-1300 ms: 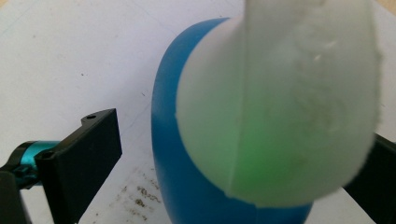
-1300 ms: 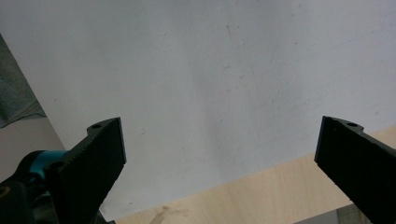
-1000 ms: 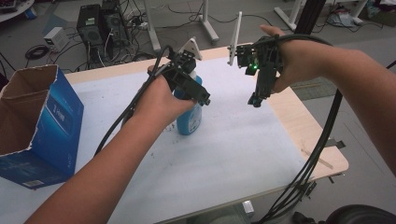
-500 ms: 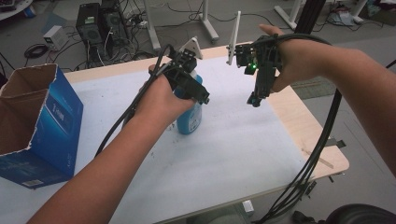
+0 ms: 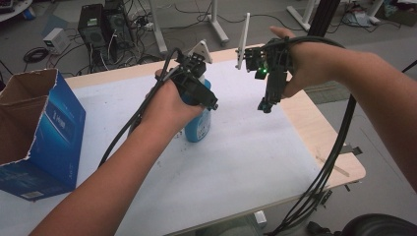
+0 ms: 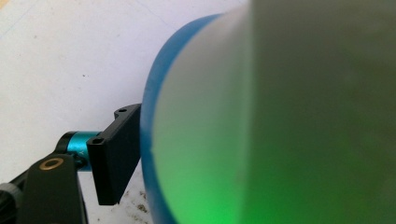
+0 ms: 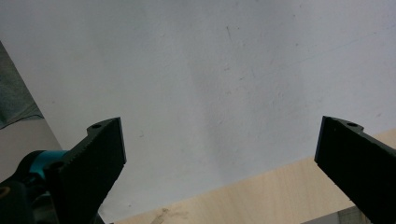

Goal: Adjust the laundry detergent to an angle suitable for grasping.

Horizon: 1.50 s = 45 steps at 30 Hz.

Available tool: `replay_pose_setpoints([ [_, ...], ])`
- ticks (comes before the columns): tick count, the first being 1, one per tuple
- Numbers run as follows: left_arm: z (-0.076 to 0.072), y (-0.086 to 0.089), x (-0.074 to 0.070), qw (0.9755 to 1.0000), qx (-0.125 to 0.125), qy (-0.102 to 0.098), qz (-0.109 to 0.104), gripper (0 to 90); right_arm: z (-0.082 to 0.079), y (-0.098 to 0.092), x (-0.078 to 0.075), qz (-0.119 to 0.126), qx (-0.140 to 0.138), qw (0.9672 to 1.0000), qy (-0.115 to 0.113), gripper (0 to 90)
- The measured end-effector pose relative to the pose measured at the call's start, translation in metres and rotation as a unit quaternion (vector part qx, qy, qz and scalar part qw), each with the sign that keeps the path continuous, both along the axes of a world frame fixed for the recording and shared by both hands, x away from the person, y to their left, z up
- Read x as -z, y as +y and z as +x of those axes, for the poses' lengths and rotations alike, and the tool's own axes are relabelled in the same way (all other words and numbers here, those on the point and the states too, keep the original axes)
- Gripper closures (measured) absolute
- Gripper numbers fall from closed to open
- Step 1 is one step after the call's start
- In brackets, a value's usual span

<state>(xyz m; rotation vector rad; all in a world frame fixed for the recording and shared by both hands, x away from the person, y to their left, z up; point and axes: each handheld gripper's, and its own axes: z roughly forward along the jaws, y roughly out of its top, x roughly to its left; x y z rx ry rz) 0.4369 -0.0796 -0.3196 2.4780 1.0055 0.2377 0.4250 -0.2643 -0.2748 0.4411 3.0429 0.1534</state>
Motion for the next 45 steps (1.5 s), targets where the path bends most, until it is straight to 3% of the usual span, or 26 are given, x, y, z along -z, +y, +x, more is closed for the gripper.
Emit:
replay_pose_setpoints([
  [14,0.0,0.0,0.004,1.0,0.0,0.002,0.006,28.0,0.001,0.0,0.0,0.001,-0.001,1.0,-0.001,1.0],
  [20,-0.001,-0.001,0.003,1.0,0.008,0.001,0.005,41.7,0.001,0.0,0.0,0.001,0.003,1.0,-0.002,1.0],
  [29,-0.002,0.0,0.001,0.9999,0.009,0.009,0.003,43.4,0.001,0.0,0.001,0.002,0.002,1.0,-0.002,1.0],
  [38,-0.011,0.01,-0.015,0.9996,0.026,0.008,-0.009,43.7,0.001,0.004,0.001,0.001,0.001,1.0,-0.003,1.0],
  [39,-0.014,0.017,-0.023,0.9993,0.037,0.006,-0.007,43.8,0.001,0.007,0.001,0.002,-0.001,1.0,-0.004,1.0],
  [45,-0.022,0.035,-0.038,0.9982,0.059,0.002,-0.008,43.8,0.001,0.013,0.0,0.003,-0.006,1.0,-0.004,1.0],
])
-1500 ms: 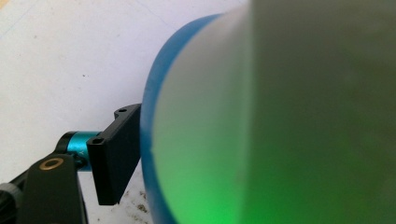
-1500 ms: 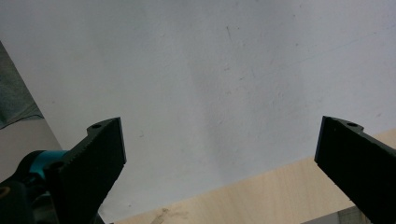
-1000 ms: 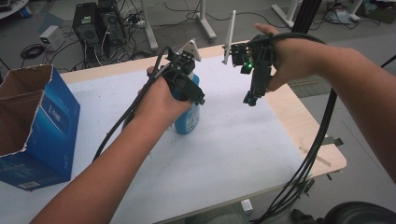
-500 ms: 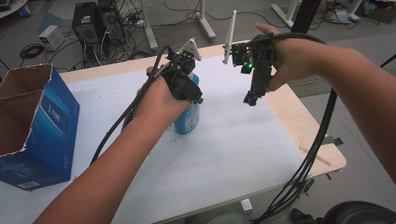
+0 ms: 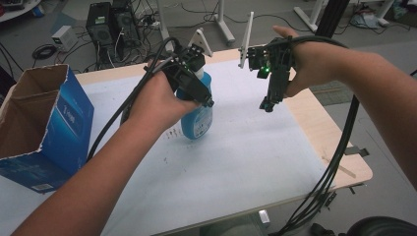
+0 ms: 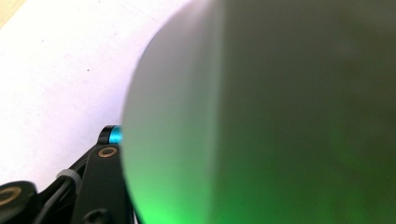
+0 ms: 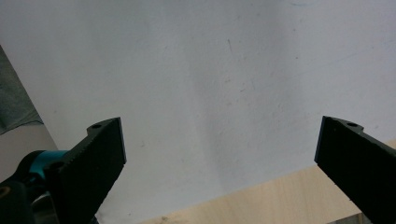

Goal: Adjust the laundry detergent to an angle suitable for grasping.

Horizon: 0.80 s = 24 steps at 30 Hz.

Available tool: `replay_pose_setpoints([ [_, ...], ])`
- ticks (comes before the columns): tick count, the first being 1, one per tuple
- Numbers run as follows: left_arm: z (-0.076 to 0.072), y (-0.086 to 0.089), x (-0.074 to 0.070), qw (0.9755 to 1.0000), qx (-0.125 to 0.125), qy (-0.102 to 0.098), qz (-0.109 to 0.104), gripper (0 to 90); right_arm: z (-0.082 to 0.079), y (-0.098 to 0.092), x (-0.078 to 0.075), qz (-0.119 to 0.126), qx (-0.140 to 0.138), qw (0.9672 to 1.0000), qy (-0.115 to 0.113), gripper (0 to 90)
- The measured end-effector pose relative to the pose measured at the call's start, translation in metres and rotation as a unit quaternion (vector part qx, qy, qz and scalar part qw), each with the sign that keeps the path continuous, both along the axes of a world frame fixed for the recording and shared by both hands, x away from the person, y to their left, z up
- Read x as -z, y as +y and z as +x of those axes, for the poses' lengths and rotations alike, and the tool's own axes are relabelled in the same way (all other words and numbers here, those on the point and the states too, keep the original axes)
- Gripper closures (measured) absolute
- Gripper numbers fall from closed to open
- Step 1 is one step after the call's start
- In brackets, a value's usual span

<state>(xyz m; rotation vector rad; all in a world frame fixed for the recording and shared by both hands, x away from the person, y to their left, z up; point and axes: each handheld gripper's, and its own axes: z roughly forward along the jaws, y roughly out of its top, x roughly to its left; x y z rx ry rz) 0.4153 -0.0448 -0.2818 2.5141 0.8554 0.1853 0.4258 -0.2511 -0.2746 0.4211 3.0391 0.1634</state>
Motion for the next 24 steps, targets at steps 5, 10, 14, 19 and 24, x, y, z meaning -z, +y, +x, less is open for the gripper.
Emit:
replay_pose_setpoints([
  [5,-0.007,0.014,-0.009,0.9993,0.036,-0.001,0.014,43.8,0.0,0.008,-0.001,0.0,-0.006,1.0,-0.001,1.0],
  [10,-0.016,0.029,-0.018,0.9966,0.075,-0.019,0.026,43.9,0.0,0.016,-0.002,0.0,-0.012,0.9999,-0.002,1.0],
  [14,-0.021,0.041,-0.026,0.9944,0.1,-0.025,0.023,43.9,0.0,0.022,-0.002,-0.002,-0.014,0.9999,0.0,1.0],
  [19,-0.022,0.053,-0.03,0.993,0.116,-0.012,0.021,44.0,0.001,0.027,-0.002,-0.002,-0.019,0.9998,-0.002,1.0],
  [24,-0.028,0.065,-0.034,0.9897,0.14,-0.004,0.026,43.9,0.001,0.031,-0.002,-0.005,-0.021,0.9998,0.0,1.0],
])
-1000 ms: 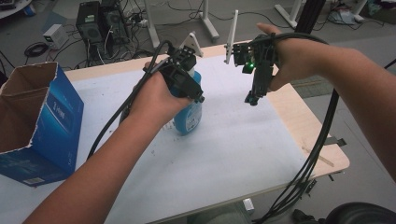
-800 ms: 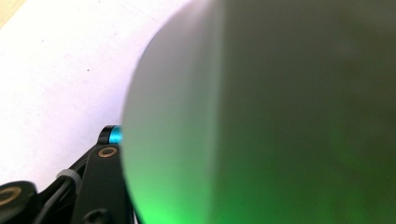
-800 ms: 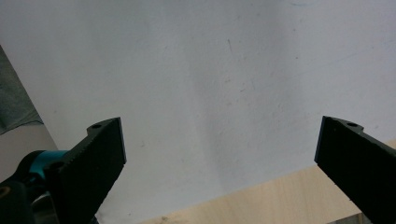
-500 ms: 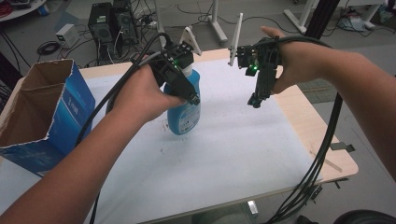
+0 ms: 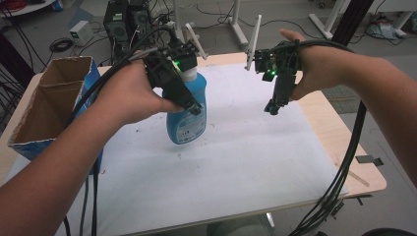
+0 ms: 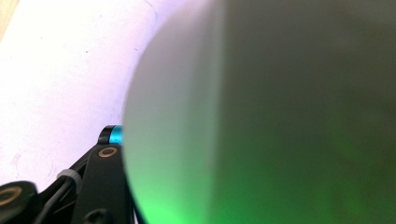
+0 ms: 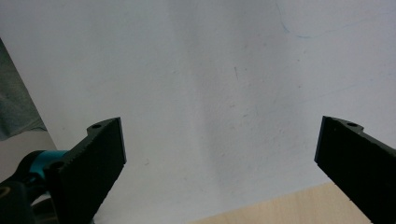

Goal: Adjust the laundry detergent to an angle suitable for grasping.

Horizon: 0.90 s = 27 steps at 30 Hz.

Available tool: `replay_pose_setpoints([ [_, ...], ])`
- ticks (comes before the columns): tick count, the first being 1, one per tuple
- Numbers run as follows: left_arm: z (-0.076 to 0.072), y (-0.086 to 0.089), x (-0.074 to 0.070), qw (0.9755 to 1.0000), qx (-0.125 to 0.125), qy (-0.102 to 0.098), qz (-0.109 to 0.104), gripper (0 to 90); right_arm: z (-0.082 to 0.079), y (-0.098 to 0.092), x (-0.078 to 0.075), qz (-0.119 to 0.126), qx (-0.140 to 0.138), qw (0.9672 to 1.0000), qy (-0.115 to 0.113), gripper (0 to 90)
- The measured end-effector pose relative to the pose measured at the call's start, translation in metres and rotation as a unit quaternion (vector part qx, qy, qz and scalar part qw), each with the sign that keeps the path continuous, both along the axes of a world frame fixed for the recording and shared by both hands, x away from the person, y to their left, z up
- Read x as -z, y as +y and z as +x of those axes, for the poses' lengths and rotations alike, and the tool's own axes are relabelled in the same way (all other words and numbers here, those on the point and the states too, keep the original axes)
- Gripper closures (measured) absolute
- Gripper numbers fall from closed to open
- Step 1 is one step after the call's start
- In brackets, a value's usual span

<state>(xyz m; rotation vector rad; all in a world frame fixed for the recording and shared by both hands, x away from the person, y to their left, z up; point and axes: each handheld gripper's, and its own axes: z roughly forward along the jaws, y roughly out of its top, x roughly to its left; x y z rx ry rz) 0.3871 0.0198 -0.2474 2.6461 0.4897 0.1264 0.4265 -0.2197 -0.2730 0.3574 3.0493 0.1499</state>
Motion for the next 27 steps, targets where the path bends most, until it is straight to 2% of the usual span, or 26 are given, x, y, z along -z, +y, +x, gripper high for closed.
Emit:
replay_pose_setpoints([
  [2,-0.003,0.004,-0.001,0.9999,0.01,-0.002,-0.005,43.9,0.0,0.001,0.0,-0.001,0.0,1.0,0.0,1.0],
  [7,-0.007,0.009,-0.002,0.9988,0.048,-0.007,0.002,43.9,-0.001,0.006,-0.001,-0.003,-0.003,1.0,0.0,1.0],
  [10,-0.01,0.011,0.0,0.9969,0.077,-0.01,0.01,43.9,-0.002,0.01,-0.001,-0.002,-0.007,1.0,-0.001,1.0],
  [14,-0.012,0.014,0.003,0.9939,0.109,-0.003,0.01,44.0,-0.002,0.013,-0.001,-0.002,-0.01,1.0,-0.002,1.0],
  [17,-0.013,0.017,0.007,0.9909,0.134,0.007,0.003,44.0,-0.002,0.014,0.0,-0.006,-0.011,0.9999,0.0,1.0],
  [24,-0.016,0.022,0.019,0.9804,0.194,0.031,0.004,44.0,-0.002,0.016,0.001,-0.006,-0.015,0.9999,0.0,1.0],
  [25,-0.016,0.022,0.019,0.9804,0.194,0.031,0.004,44.0,-0.002,0.016,0.001,-0.006,-0.015,0.9999,0.0,1.0],
  [26,-0.017,0.024,0.023,0.9772,0.209,0.036,0.003,44.0,-0.003,0.017,0.001,-0.006,-0.012,0.9999,0.001,1.0],
  [27,-0.017,0.024,0.025,0.9756,0.217,0.036,0.004,44.0,-0.003,0.017,0.001,-0.006,-0.014,0.9999,0.001,1.0],
])
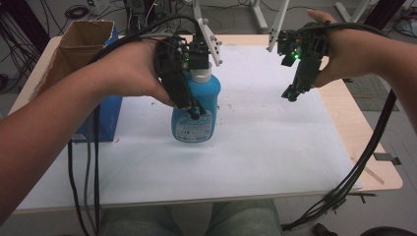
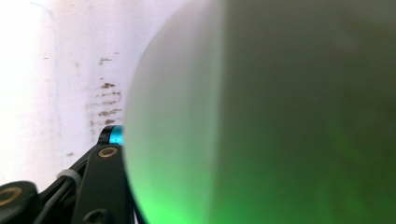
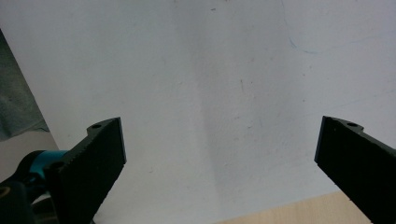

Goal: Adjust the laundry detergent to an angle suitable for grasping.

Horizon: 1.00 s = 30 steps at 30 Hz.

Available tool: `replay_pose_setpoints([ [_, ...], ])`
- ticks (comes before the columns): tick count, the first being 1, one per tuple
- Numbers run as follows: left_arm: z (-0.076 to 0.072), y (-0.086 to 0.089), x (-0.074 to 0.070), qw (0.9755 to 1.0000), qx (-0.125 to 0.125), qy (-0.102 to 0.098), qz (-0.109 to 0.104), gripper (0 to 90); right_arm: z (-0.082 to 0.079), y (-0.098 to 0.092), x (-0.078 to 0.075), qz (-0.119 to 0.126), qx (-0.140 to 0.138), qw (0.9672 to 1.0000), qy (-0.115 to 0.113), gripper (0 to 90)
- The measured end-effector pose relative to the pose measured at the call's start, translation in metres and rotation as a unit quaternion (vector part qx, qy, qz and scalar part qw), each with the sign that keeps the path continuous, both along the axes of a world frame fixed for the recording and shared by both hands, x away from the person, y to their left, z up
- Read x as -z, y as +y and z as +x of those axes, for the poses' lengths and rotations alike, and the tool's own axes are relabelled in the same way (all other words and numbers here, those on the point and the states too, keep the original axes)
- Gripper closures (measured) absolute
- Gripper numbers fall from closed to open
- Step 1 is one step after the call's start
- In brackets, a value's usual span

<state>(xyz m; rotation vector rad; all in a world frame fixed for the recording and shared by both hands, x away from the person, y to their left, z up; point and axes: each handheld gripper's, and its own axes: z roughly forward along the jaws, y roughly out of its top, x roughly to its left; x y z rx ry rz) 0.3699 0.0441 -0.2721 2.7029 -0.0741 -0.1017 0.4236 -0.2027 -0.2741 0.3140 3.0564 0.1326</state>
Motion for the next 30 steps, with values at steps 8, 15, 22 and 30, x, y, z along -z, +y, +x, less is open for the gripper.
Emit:
replay_pose_setpoints([
  [8,-0.002,0.004,0.011,0.9986,0.051,0.001,-0.014,44.0,0.0,0.002,0.001,-0.004,-0.001,1.0,0.001,1.0],
  [15,-0.003,0.006,0.023,0.9962,0.085,-0.007,-0.016,44.0,-0.001,0.003,0.001,-0.006,-0.001,1.0,0.001,1.0],
  [22,-0.001,0.006,0.034,0.9933,0.112,-0.016,-0.022,43.9,-0.002,0.0,0.003,-0.005,0.003,1.0,0.002,1.0],
  [30,-0.001,0.007,0.039,0.9916,0.125,-0.022,-0.025,44.0,-0.001,-0.001,0.004,-0.002,0.0,1.0,0.003,1.0],
])
